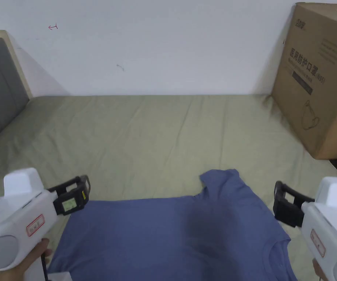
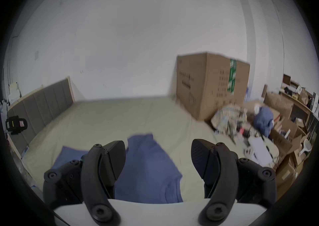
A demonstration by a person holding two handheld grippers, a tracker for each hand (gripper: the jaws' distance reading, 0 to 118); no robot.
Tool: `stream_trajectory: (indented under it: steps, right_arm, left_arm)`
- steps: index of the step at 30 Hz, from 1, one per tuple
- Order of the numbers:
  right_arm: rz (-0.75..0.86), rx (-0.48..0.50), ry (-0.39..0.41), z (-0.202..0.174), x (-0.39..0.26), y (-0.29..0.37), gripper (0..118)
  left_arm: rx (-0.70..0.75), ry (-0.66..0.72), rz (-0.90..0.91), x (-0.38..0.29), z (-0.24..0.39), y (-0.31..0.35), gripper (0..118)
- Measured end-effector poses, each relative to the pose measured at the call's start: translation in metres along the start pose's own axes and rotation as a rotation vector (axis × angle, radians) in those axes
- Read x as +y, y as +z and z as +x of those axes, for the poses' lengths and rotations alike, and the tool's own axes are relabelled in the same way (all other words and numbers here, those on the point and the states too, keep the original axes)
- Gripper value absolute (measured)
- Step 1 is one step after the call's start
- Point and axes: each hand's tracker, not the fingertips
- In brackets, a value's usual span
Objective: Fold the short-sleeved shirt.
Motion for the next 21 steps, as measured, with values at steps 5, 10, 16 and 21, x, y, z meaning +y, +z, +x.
stream_trajectory:
  steps: [5, 10, 16, 21]
  right_arm:
    - [0.093, -0.027, 0.021, -0.009, 0.011, 0.011, 80]
    - [0.102, -0.017, 0.025, -0.012, 0.007, 0.009, 23]
    - [0.083, -0.005, 0.033, -0.016, 0.007, -0.001, 0]
    - [0.059, 0.0, 0.045, -0.018, 0.01, -0.024, 0]
  left_arm:
    - [0.101, -0.158, 0.151, -0.004, 0.02, -0.002, 93]
    - [0.095, -0.227, 0.185, -0.018, 0.02, -0.009, 12]
    - [0.024, -0.174, 0.11, -0.022, 0.009, -0.023, 0]
    - [0.003, -0.135, 0.012, -0.014, -0.018, -0.063, 0]
